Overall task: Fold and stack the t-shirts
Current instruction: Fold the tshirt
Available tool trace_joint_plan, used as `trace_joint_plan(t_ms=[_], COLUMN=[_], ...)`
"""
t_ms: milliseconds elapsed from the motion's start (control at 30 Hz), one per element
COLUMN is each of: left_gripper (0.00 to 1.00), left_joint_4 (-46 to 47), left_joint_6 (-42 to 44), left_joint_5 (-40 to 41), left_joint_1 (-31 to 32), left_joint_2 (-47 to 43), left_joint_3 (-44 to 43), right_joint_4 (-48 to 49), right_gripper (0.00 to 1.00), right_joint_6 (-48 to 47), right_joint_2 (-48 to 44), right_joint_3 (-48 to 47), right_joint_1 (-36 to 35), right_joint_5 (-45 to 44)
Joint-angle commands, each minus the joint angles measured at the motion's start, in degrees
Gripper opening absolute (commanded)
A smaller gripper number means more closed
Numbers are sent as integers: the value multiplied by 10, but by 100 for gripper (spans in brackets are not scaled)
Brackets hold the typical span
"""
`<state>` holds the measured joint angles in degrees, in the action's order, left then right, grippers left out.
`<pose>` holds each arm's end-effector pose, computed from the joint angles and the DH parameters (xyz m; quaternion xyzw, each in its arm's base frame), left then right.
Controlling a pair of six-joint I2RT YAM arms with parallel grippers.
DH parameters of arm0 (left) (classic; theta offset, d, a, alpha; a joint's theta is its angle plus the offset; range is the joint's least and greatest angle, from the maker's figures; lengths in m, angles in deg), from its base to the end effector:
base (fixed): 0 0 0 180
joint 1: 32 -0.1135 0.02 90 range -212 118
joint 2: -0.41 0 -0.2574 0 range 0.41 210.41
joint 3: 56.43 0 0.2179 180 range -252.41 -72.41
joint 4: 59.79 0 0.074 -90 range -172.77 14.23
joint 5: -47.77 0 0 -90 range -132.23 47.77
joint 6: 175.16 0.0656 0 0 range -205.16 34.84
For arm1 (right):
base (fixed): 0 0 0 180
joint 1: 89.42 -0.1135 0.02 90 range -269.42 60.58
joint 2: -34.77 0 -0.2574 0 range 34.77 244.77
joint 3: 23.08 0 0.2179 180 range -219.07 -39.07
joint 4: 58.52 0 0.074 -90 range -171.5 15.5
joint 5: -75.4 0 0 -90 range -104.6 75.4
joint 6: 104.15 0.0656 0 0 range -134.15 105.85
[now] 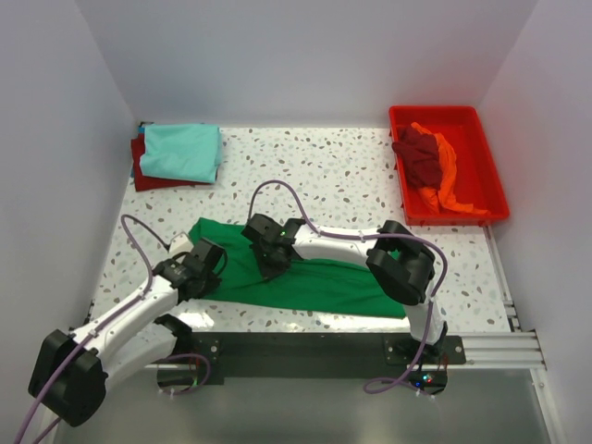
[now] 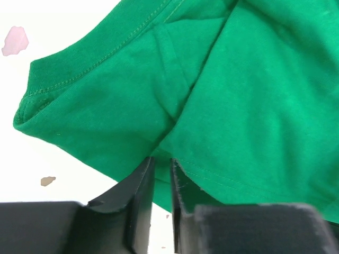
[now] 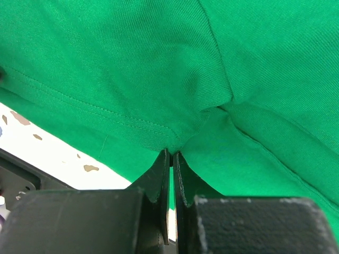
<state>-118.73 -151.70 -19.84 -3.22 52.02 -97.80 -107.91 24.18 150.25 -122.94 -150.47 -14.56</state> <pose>0.1193 -0.0370 0.1507 -0.3454 0.9016 -0.0024 0.2605 0.1934 0.3497 0.1607 -0.1924 0.9572 0.1652 0.1397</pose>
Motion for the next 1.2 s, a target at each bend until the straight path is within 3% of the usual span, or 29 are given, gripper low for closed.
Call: trace_joint_plan(t_ms=[0,133,333,733,967,1167], left_gripper=[26,33,34,21,0,0], left_joint_4=[-10,-29,-27,-2,-5,-29], left_joint_6=[-8,-16,-13,0,-3,-14], left_joint_5=[20,37,37,19,17,20], left_joint_1=[8,8,8,9,9,9], left_joint_2=[25,31,34,38,27,14], left_joint_3=[-15,-31,-30,-16,-14,-29], right_joint_4=[-10,-9,-9,-10,-7,-7], right_gripper=[0,0,0,0,0,0], right_joint_6=[-3,-1,-1,-2,-1,-1], right_joint_2=[-12,-14,-16,-17,-18,-19], right_joint_3=[-3,-1,3,-1,1,3], right_joint_1=[2,2,2,2,2,2], right_joint_5=[8,9,8,7,10,14])
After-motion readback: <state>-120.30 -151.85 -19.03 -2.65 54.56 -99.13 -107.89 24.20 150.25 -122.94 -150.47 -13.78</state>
